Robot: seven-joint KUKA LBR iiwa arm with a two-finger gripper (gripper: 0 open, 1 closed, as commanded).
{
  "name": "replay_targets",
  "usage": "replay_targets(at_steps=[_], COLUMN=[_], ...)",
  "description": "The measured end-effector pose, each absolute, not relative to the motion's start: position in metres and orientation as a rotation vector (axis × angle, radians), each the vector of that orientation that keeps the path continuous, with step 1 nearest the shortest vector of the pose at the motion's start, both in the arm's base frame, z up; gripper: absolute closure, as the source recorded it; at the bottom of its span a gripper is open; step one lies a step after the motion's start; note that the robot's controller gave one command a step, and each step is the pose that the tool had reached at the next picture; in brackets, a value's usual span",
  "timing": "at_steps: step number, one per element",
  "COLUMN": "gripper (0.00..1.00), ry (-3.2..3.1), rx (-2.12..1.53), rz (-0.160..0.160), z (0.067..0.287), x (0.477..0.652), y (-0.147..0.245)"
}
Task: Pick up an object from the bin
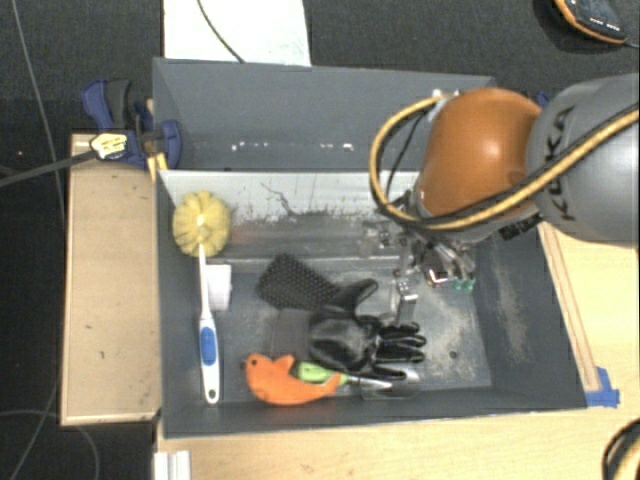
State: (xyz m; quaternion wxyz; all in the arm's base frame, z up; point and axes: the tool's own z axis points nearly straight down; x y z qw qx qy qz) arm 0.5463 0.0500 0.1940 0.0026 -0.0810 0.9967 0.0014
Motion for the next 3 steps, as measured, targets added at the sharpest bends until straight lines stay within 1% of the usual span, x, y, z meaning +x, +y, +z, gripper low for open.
replay_targets(at_steps=[1,2,3], gripper=[0.00,0.00,1.00], ry=[3.104,3.137,3.093], rx=[-0.346,0.008,-0.399], rz=[0.003,0.006,0.006], z=[0.138,0.139,0.076], x=[0.556,0.522,0.481], y=[0.060,0.038,0.015])
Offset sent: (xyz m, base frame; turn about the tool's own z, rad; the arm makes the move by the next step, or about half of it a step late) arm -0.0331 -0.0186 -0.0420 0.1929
